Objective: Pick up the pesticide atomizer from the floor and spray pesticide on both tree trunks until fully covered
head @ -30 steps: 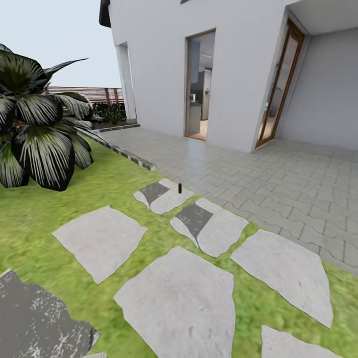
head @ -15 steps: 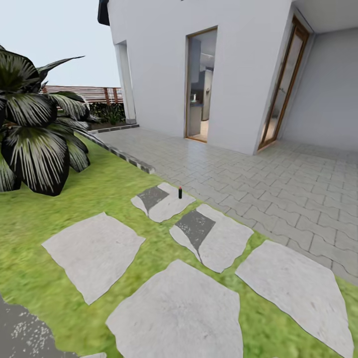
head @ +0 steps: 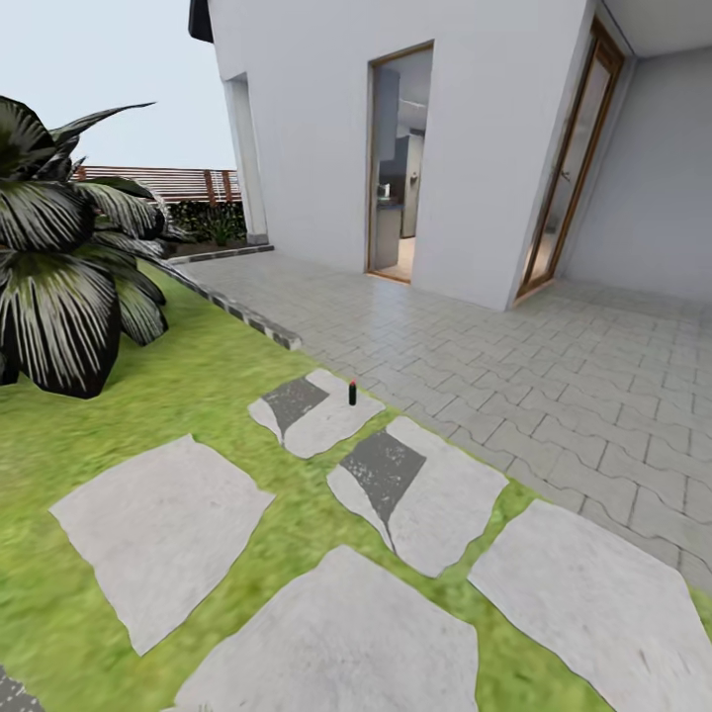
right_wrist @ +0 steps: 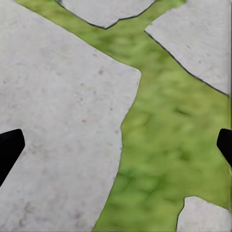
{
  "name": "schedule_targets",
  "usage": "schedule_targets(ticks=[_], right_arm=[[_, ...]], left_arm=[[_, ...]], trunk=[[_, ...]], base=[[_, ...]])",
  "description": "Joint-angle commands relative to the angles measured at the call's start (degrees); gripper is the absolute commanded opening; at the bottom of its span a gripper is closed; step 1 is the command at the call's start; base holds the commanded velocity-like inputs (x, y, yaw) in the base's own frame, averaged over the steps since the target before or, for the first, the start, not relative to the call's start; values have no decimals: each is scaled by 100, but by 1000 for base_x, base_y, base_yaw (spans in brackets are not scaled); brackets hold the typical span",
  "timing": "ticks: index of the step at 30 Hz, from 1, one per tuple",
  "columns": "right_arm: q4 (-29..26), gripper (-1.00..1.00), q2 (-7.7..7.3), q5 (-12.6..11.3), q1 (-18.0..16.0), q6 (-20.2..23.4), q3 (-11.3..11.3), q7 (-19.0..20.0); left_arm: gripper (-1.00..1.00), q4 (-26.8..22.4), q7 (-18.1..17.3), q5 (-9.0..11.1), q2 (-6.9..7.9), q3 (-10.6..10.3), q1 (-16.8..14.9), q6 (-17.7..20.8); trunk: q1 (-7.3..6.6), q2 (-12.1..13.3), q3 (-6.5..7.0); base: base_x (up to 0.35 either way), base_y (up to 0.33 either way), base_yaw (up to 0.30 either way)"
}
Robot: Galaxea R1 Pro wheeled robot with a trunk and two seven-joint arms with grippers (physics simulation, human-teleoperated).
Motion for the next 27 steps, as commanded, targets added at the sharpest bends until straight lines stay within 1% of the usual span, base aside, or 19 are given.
schedule_targets(ticks=[1, 27], right_arm=[[5, 100, 0, 6, -3, -17, -1, -2], [5, 100, 0, 6, -3, -17, -2, -5]], left_arm=[[100, 5, 1, 9, 0, 4, 0, -19], [100, -1, 1, 9, -3, 2, 1, -19]], trunk=[[2, -2, -5], [2, -2, -5]], base=[[313, -176, 0], [299, -199, 0]])
